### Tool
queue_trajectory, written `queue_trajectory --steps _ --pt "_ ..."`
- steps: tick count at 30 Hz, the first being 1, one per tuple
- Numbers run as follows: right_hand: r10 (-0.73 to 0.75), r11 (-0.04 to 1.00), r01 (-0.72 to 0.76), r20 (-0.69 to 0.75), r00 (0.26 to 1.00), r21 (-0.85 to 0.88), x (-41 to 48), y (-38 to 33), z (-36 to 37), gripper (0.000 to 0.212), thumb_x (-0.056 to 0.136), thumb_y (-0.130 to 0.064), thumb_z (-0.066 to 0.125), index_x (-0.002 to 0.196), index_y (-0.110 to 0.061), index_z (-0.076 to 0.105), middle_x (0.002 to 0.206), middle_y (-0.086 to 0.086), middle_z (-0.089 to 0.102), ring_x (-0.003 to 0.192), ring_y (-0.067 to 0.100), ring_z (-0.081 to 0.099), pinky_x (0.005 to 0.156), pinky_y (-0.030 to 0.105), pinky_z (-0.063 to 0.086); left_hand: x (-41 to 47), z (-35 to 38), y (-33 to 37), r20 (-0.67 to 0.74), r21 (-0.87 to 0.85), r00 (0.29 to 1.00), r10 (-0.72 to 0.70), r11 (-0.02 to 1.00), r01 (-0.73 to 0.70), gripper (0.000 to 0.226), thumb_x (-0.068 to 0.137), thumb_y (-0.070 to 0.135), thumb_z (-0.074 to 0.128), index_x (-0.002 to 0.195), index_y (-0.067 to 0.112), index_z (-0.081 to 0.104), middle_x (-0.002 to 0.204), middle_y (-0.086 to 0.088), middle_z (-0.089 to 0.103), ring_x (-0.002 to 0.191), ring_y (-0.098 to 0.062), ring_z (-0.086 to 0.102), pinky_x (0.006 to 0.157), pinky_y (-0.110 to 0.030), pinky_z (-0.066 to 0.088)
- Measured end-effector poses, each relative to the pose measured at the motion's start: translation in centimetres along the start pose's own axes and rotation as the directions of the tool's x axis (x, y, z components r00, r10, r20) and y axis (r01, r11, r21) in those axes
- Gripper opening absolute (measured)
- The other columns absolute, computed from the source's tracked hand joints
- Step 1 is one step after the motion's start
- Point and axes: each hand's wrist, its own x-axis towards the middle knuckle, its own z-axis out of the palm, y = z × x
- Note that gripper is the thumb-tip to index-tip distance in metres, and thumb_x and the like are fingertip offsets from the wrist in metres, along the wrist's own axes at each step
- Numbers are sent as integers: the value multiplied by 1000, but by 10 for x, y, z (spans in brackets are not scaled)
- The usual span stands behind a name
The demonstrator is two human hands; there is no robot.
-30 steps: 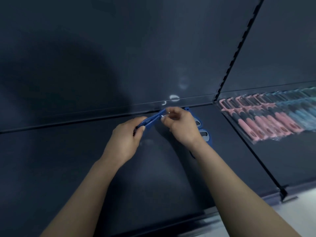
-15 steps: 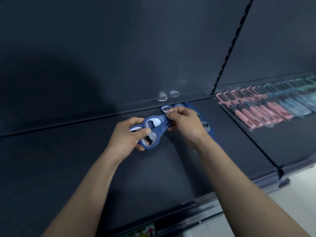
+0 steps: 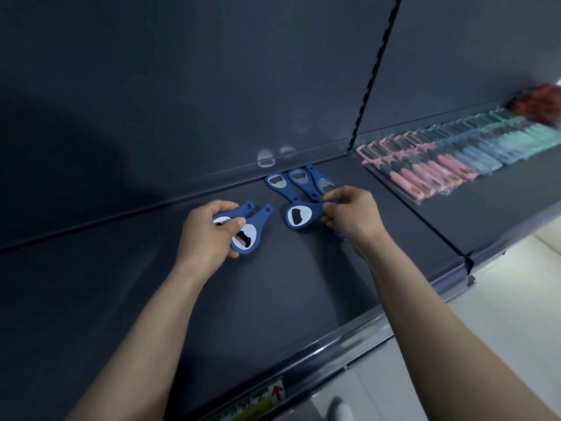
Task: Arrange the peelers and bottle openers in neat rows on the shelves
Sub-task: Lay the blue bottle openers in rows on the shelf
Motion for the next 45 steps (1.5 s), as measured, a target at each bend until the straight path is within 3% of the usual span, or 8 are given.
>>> queue_trajectory --steps 7,18,22,28,32,35,42,45 --pt "-46 926 106 171 984 -362 -1 -3 -12 25 73 1 65 68 -22 60 78 2 62 56 10 53 51 17 41 -3 5 7 -67 34 998 -2 999 4 20 85 14 65 104 20 63 87 -3 65 55 -8 60 40 -17 45" --pt "-79 841 230 310 947 -489 0 -4 -21 20 74 -18 75 90 -20 63 91 1 60 76 17 59 65 21 43 -17 21 7 -140 139 990 -30 989 50 12 86 12 63 95 20 63 78 -1 63 44 -8 58 38 -18 46" --pt "-87 831 265 356 930 -488 0 -5 -16 22 77 -17 72 98 -18 65 98 3 62 83 17 60 71 22 44 -19 7 2 -195 358 981 -24 929 94 12 85 16 62 97 18 64 87 -5 66 78 -24 64 72 -36 55" --pt "-109 947 202 343 933 -250 3 -10 -9 13 83 -8 62 88 -20 63 80 -1 56 61 9 49 56 17 37 -24 6 7 -227 251 974 21 967 37 16 82 12 65 96 17 66 77 2 68 65 -1 63 57 -14 46" --pt "-91 995 95 291 952 -2 7 -20 -10 19 85 -1 58 79 -17 63 70 6 50 60 19 42 61 30 39 -25 6 9 -253 -11 966 -45 999 43 16 79 9 68 93 15 67 84 -4 68 68 -12 68 50 -21 53" --pt "-93 993 77 207 974 87 14 -25 -17 21 86 2 56 75 -16 59 65 4 54 51 12 47 51 19 43 -25 10 9 -213 -60 975 -66 997 54 7 81 7 65 83 14 67 76 -3 68 63 -11 68 49 -23 53" --pt "-136 980 126 55 989 155 24 -19 -34 19 88 -2 55 76 -16 56 63 -1 54 43 3 50 42 15 40 -20 24 14 60 321 998 -1 947 -18 18 89 16 56 76 23 68 75 15 66 75 -1 59 64 -19 43" --pt "-150 971 143 24 988 192 25 -14 -37 23 90 -4 54 71 -16 57 65 2 54 60 13 49 58 25 42 -15 26 20 134 380 991 24 922 -73 17 89 16 57 79 20 69 77 10 68 75 0 59 64 -14 41"
